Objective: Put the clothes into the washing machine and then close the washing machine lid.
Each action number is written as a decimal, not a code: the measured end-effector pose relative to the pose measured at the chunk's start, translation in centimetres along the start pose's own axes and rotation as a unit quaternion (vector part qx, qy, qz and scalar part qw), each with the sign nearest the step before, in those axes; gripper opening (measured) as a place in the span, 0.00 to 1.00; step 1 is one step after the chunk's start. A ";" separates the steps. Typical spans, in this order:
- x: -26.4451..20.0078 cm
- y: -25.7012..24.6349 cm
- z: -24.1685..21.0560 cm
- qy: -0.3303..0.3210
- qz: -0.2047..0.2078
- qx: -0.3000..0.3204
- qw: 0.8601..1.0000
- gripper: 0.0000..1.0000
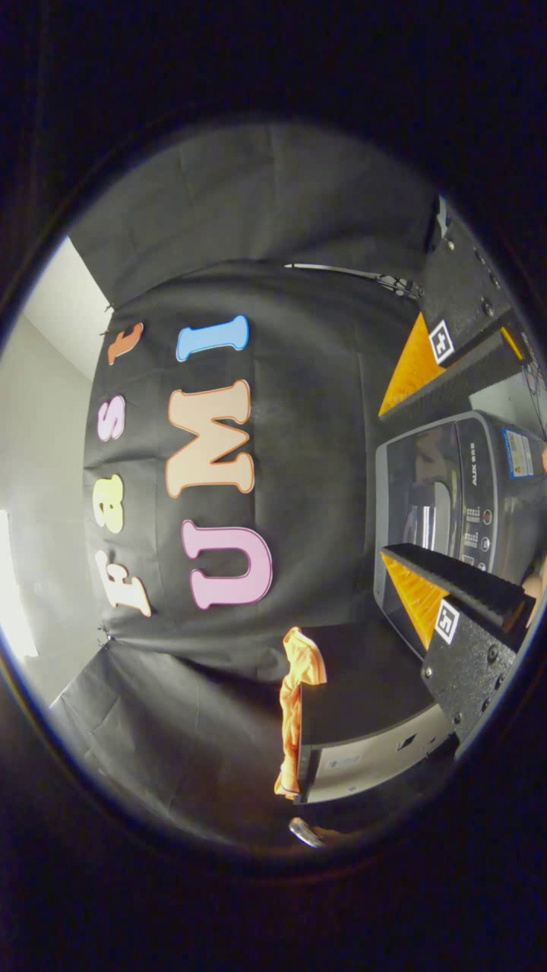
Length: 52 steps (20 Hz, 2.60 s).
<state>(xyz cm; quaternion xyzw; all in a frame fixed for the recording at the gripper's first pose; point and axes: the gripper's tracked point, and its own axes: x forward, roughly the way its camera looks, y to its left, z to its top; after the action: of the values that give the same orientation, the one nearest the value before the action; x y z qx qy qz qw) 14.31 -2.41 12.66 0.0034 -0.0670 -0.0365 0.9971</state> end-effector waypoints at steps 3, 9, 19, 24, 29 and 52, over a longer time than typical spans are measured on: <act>-1.8 0.0 -1.9 0.005 0.008 0.002 1.000 0.97; -5.3 0.3 -4.5 0.005 0.029 0.022 0.999 0.97; -9.8 -0.7 -7.4 0.023 0.020 0.024 0.999 0.97; -11.3 -0.2 -8.3 0.033 0.025 0.024 0.999 0.96; -13.3 0.2 -9.7 0.047 0.028 0.024 0.998 0.96; -14.8 0.7 -9.6 0.053 0.023 0.030 0.998 0.96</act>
<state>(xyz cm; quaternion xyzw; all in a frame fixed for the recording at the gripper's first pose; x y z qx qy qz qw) 1.03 -0.65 1.16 0.0340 -0.0150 -0.0108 0.9993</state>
